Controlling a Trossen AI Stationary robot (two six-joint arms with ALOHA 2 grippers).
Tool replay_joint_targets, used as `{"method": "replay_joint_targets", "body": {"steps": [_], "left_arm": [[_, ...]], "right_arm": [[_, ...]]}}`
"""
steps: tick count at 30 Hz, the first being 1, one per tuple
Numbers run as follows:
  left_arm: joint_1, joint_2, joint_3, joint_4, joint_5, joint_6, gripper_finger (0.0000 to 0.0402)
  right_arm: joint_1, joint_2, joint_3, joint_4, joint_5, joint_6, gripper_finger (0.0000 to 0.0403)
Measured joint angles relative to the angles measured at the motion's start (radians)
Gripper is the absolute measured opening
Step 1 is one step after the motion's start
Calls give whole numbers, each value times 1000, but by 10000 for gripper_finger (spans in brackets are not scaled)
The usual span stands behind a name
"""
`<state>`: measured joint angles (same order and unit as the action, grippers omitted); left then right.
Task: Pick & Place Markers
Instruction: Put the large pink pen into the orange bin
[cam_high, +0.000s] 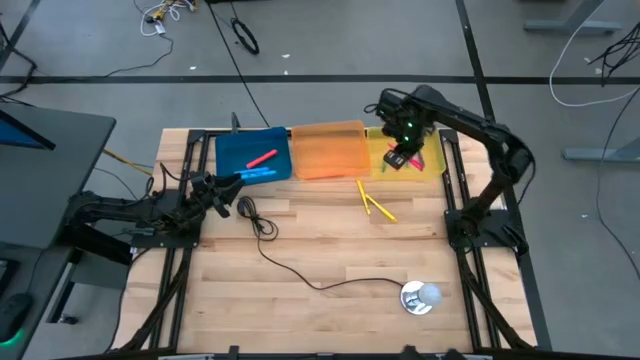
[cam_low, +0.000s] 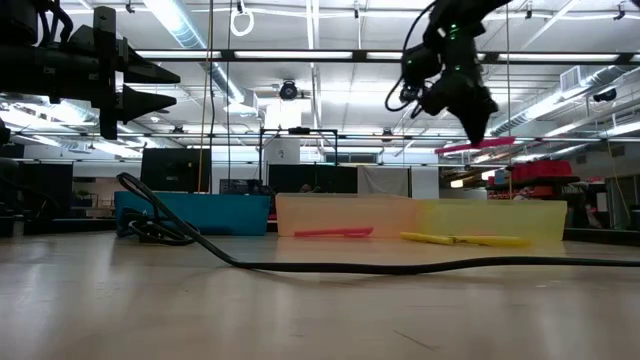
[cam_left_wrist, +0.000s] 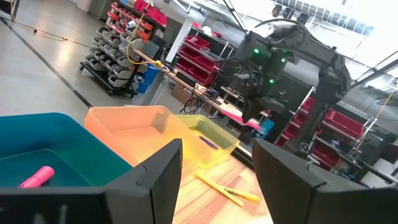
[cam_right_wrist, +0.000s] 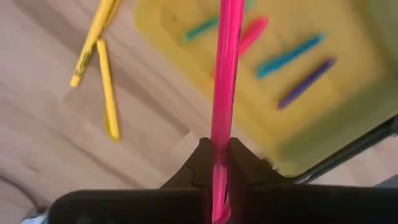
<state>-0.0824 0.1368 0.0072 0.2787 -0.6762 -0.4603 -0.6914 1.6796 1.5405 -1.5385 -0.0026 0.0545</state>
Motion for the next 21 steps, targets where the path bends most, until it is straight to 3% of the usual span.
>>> {"method": "replay_joint_targets", "body": {"steps": [11, 21], "left_arm": [[0, 0, 0, 0, 0, 0, 200], [0, 0, 0, 0, 0, 0, 200]], "right_arm": [[11, 247, 306, -19, 51, -152, 13], [53, 412, 505, -1, 72, -277, 13]]}}
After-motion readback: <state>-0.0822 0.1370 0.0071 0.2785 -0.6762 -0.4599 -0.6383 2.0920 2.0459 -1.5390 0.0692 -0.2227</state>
